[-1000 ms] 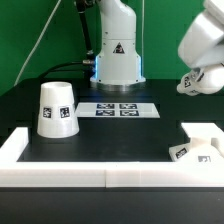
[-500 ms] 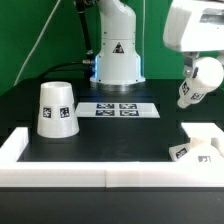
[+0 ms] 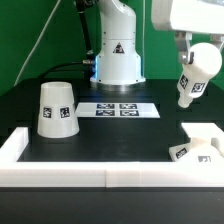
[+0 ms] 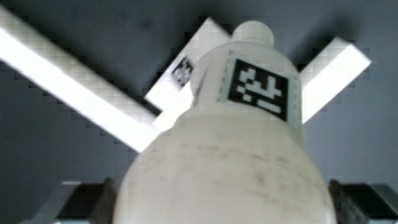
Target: Assemble lamp
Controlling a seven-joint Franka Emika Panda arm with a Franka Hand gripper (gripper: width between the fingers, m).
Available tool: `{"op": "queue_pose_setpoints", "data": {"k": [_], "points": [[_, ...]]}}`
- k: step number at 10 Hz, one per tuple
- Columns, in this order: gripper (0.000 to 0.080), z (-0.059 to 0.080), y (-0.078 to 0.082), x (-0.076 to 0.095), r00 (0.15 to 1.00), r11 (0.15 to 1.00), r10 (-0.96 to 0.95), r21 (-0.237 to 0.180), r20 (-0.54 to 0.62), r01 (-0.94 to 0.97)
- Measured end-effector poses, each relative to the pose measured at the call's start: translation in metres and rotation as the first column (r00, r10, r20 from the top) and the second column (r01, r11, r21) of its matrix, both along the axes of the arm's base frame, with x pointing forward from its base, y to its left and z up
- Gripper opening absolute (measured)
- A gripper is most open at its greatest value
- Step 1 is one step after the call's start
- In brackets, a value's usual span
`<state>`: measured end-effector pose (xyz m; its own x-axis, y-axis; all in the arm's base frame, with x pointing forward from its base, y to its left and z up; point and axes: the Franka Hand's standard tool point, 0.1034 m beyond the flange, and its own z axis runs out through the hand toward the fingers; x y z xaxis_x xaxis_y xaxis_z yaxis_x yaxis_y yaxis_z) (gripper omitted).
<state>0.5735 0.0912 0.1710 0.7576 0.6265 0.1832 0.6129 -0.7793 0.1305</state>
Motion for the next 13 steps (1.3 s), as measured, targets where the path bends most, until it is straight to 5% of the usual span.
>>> {"op": "queue_pose_setpoints", "data": {"k": [2,4,7,13], "points": [[0.0576,-0.003,-0.009,0.004,0.993,0.999,0.015,0.044,0.116,-0.02],[0.0577,-0.014,-0.014,0.009,0.985,0.998,0.038,0.045,0.17,-0.046],[0.0577,-0.002,-0.013,0.028,0.984,0.998,0.04,0.044,0.175,-0.049],[0.0577,-0.01,0.005,0.033,0.983,0.996,0.059,0.052,0.177,-0.069]]}}
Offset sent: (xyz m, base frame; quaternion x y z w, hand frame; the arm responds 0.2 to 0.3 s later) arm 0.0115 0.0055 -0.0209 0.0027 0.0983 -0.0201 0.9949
